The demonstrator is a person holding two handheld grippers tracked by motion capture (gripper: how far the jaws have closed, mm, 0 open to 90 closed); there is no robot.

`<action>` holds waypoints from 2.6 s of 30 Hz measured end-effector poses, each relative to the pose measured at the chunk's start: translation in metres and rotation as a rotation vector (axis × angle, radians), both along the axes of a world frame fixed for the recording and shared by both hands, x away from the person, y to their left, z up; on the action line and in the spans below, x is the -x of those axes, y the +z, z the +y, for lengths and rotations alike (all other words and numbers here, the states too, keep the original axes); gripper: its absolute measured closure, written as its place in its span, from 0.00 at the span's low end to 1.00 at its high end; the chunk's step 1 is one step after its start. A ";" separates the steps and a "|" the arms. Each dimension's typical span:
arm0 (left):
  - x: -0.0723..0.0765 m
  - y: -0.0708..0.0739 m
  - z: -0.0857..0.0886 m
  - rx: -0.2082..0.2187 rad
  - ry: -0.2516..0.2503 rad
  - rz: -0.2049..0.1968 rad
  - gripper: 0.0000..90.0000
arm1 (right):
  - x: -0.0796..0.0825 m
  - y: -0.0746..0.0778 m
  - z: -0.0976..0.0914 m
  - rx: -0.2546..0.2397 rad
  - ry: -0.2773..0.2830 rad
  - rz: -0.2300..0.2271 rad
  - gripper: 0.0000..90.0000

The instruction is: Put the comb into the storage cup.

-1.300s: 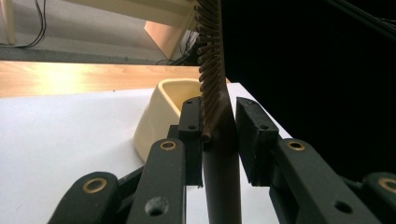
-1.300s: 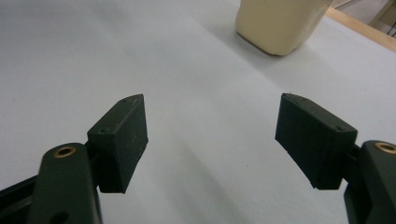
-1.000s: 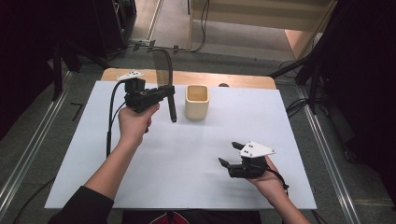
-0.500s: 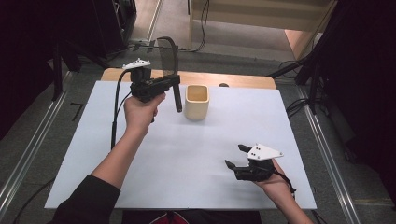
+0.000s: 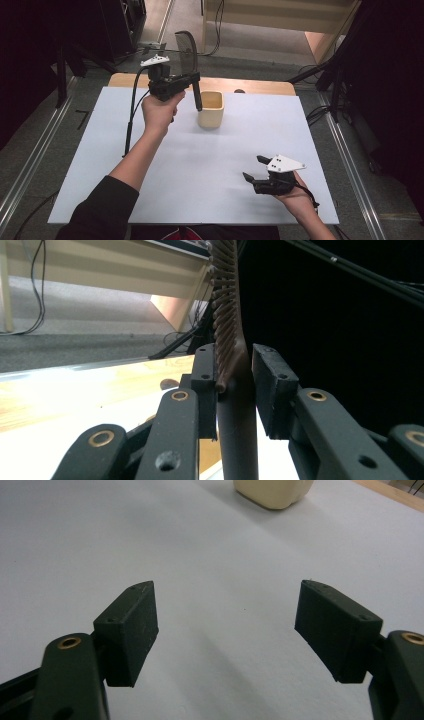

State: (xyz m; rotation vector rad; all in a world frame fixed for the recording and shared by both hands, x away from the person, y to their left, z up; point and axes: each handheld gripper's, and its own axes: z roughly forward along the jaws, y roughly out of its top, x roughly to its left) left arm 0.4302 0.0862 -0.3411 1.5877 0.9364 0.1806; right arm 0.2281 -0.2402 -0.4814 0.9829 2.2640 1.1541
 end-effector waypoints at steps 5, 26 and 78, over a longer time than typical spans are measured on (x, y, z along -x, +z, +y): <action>-0.007 -0.001 -0.008 0.001 0.005 -0.010 0.82 | 0.000 -0.001 0.001 0.005 0.001 0.006 0.26; -0.026 -0.011 -0.027 -0.002 0.014 -0.054 0.82 | -0.001 -0.001 -0.001 -0.002 -0.009 0.000 0.26; -0.046 -0.077 -0.054 -0.109 0.010 -0.048 0.82 | -0.004 0.000 -0.005 -0.027 -0.023 0.010 0.26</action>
